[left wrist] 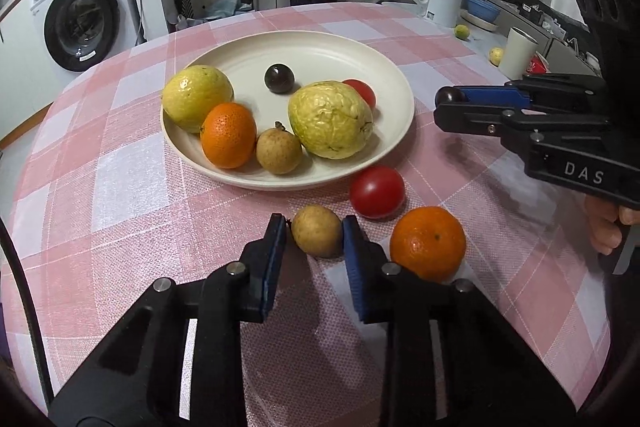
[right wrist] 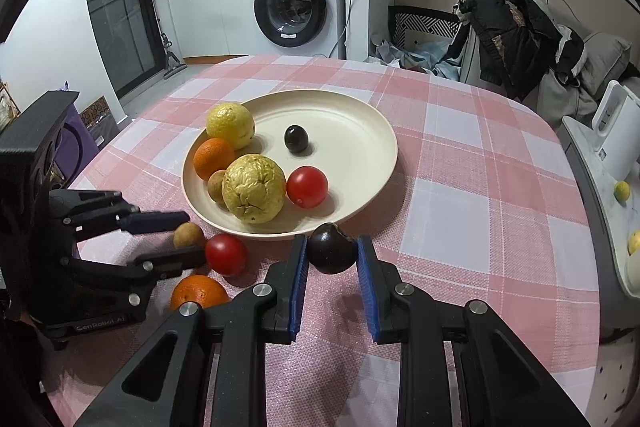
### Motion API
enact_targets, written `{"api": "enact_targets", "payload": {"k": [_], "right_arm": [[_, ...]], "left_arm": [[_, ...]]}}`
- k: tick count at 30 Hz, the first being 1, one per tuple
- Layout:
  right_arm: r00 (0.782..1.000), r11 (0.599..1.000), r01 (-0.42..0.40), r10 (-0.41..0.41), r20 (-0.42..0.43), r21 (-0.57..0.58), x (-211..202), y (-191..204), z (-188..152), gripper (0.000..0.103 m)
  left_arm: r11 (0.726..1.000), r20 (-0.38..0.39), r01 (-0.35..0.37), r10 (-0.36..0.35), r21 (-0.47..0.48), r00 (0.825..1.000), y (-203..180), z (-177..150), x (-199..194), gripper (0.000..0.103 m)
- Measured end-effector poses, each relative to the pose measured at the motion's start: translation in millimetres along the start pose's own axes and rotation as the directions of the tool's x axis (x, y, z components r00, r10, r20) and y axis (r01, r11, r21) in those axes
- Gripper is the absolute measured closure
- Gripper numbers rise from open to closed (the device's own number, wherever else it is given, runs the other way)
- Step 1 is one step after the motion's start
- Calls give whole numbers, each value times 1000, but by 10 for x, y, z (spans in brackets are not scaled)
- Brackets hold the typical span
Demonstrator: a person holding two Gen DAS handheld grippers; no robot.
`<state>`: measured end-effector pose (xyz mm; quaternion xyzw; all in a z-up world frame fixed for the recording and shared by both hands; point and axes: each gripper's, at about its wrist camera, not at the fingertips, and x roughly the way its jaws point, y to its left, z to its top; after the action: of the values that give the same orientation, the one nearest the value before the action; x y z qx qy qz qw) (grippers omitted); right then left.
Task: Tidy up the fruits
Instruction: 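Close the right tool on a dark plum while the left tool grasps a small brown fruit, then carry the plum and brown fruit onto the plate and open both tools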
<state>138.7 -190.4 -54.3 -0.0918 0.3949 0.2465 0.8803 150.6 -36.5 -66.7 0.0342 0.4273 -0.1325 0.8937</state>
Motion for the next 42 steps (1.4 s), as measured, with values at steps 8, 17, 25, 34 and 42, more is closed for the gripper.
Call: {"api": "enact_targets", "payload": {"k": [8,17,25,34,42], "right_arm": [[1000,1000,0,0,0,-7,3,5,8,78],[1000,1000,-13,13,22,18,-25,-34,11,78],[993,995,-38,28,112,88,-167,-139,53,78],[976,993,-71,49,211,98,-342,-127,121,78],[970,991,-82,55,235,103,-352,-90,159,78]], "left_arm": [[1000,60,4,-4,-6,998,33,15,-111,77],[999,195,-7,17,-52,981,129,109,-413,77],[995,248,-23,47,-97,968,237,191,-541,77],[993,280,-75,99,-96,955,246,357,-486,77],[992,296,-98,118,-81,948,172,477,-398,77]]}}
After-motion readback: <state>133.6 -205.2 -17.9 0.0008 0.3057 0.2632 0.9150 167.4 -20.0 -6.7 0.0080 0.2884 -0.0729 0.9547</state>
